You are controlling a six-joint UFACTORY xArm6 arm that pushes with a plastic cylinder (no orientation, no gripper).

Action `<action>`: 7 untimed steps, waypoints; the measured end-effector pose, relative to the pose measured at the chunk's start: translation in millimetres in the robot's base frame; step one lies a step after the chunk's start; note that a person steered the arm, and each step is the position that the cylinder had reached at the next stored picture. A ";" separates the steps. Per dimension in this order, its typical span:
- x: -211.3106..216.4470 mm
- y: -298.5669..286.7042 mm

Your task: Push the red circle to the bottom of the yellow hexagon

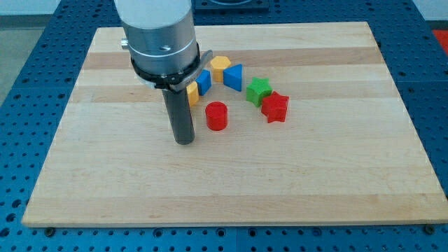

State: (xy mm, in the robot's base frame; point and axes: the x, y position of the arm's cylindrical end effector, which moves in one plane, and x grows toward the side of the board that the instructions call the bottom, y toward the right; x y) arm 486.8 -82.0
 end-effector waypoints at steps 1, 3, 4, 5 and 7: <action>-2.7 17.3; -50.6 32.2; -61.4 32.1; -46.2 29.7; -32.8 64.0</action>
State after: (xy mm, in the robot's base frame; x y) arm 454.0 -18.0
